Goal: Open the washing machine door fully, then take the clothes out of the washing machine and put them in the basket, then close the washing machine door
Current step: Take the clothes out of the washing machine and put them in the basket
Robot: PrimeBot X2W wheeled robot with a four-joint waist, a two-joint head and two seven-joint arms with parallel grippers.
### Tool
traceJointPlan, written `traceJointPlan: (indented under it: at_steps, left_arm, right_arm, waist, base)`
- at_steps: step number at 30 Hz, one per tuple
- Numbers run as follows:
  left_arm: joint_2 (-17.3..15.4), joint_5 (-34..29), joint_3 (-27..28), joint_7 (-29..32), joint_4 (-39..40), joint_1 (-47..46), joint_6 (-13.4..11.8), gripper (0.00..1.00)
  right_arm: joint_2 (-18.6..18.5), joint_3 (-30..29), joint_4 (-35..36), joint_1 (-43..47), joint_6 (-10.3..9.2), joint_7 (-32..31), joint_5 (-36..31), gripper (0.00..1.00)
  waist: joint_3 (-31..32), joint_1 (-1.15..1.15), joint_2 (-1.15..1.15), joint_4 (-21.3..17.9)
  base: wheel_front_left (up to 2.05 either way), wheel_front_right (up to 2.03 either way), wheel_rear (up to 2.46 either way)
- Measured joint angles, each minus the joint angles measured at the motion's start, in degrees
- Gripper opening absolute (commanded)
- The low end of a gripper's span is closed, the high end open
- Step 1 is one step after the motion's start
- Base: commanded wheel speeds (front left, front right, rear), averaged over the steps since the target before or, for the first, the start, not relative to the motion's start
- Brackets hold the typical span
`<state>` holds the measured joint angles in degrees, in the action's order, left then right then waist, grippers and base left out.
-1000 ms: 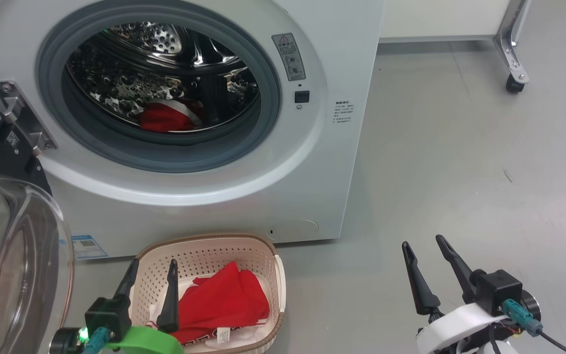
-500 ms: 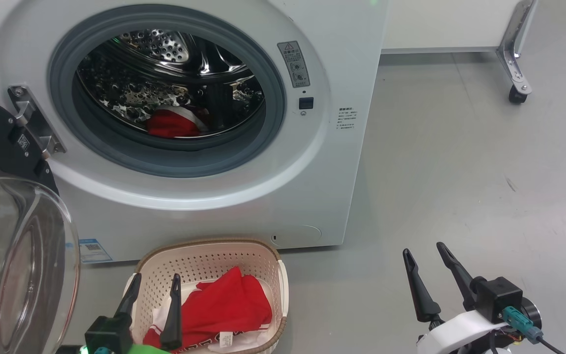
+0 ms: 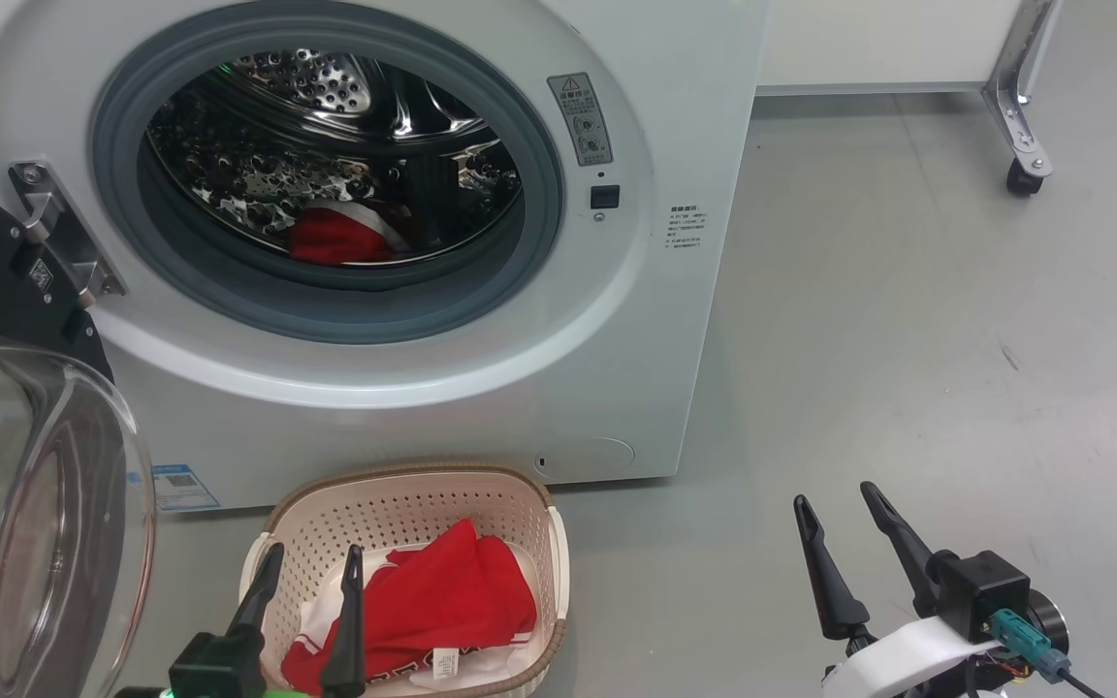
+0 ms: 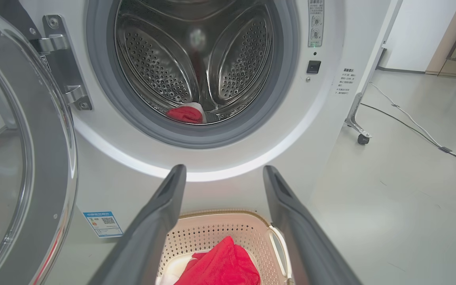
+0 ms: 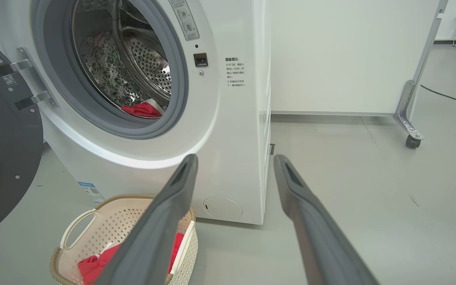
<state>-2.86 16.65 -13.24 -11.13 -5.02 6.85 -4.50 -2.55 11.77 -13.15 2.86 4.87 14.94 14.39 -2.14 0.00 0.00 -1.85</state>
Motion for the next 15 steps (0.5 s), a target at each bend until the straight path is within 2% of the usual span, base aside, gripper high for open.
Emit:
traceJointPlan:
  at_steps: [15]
  left_arm:
    - [-0.1,-0.1,0.0,2.1,3.4,1.7,-0.6,1.0]
  right_arm:
    - [0.0,0.1,1.1,0.0,0.0,0.0,0.0,1.0]
  waist:
    - [-1.1,0.0,0.0,-0.1]
  base:
    - [0.0,0.0,0.0]
